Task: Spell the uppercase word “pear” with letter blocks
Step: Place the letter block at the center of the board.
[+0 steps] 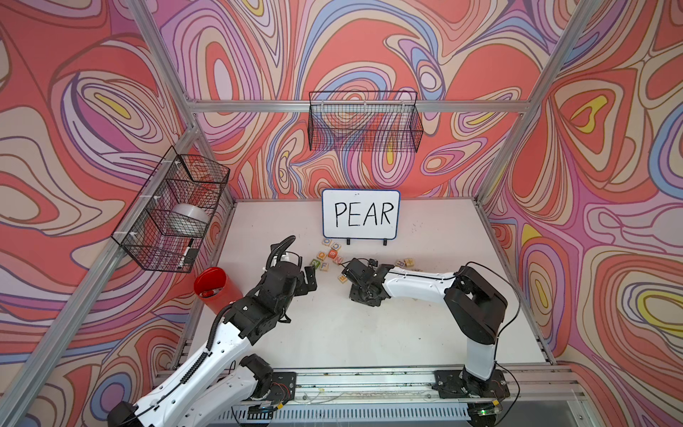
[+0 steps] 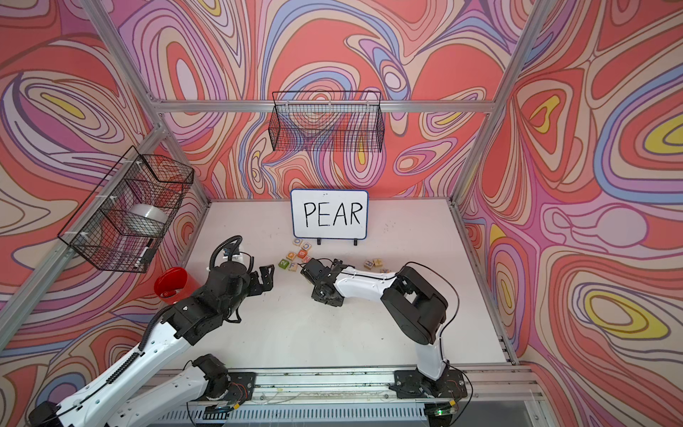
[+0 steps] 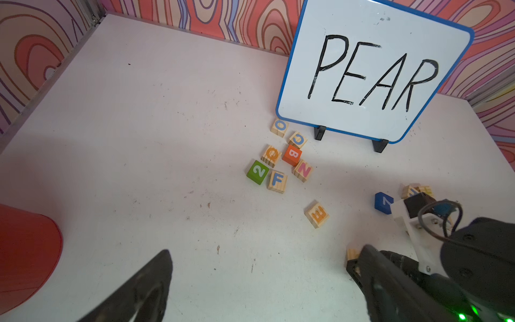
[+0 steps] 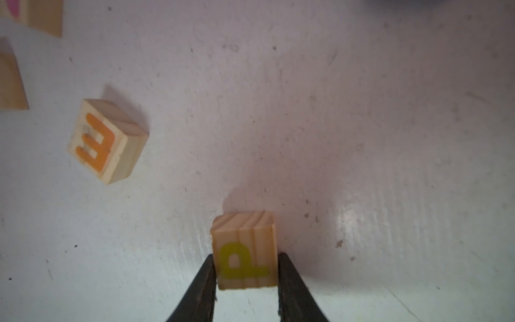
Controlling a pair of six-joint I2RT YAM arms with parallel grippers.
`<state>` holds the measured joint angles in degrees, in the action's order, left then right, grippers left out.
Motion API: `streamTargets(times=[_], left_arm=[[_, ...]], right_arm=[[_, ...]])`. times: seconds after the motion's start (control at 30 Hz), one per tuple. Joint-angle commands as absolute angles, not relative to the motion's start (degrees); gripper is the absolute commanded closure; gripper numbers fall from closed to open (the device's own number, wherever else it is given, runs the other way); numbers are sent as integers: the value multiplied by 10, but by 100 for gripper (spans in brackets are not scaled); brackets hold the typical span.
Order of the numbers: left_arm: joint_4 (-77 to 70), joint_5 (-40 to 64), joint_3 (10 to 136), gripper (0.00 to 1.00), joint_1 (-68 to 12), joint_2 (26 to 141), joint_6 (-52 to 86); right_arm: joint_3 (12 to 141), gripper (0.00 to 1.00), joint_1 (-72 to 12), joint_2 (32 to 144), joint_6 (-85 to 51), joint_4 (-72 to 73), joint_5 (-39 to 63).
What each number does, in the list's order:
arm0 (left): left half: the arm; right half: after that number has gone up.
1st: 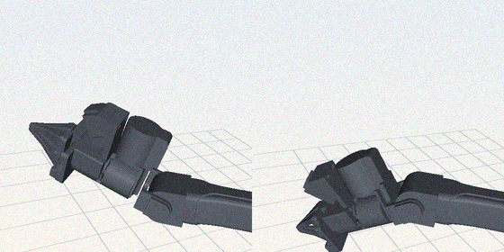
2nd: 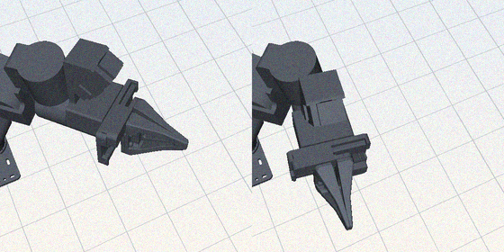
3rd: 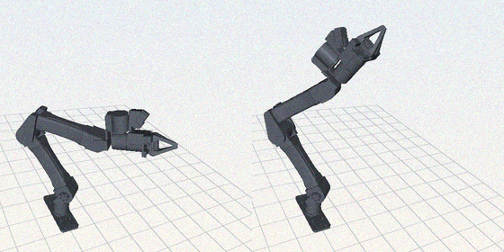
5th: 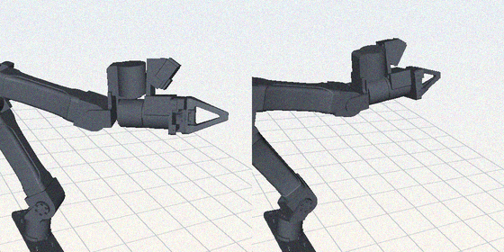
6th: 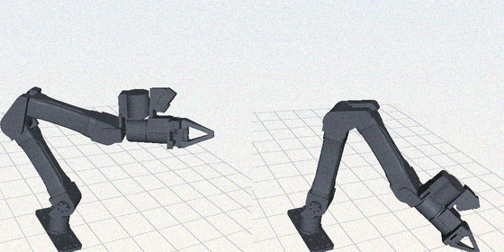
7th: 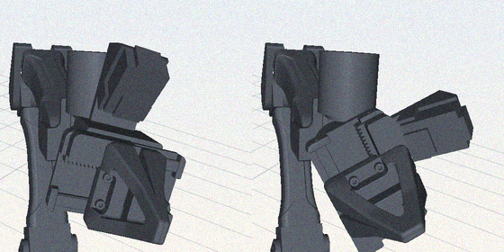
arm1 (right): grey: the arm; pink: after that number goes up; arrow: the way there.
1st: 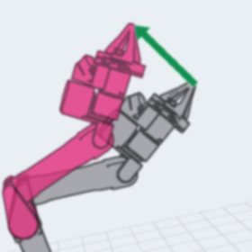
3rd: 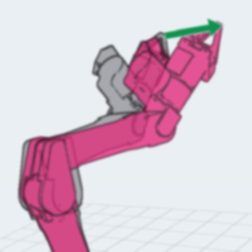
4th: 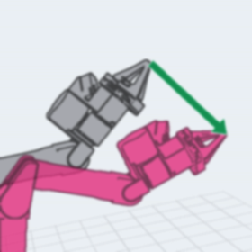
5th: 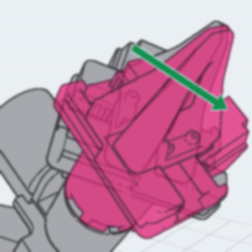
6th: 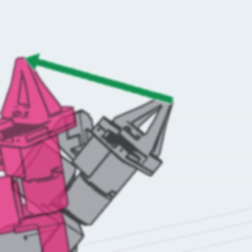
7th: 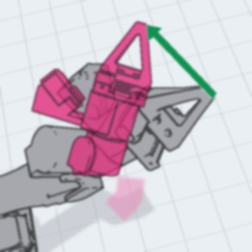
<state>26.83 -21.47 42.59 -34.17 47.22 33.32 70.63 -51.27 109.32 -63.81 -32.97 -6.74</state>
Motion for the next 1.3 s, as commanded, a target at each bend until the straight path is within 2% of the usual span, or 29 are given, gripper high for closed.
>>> streamTargets(times=[0.0, 0.53, 0.77, 1.0, 1.27], left_arm=[[288, -230, 423, 0, -341, 470, 343], [292, -248, 423, 0, -341, 458, 344], [299, -254, 421, 0, -341, 448, 344], [291, -247, 424, 0, -341, 457, 340], [295, -246, 421, 0, -341, 445, 339]], right_arm=[[707, 58, -521, 1103, -632, -327, -61], [777, 57, -538, 1140, -569, -319, -53], [792, 57, -539, 1096, -547, -390, -117], [805, 51, -539, 1111, -553, -439, -156], [827, 47, -538, 1151, -547, -415, -159]])
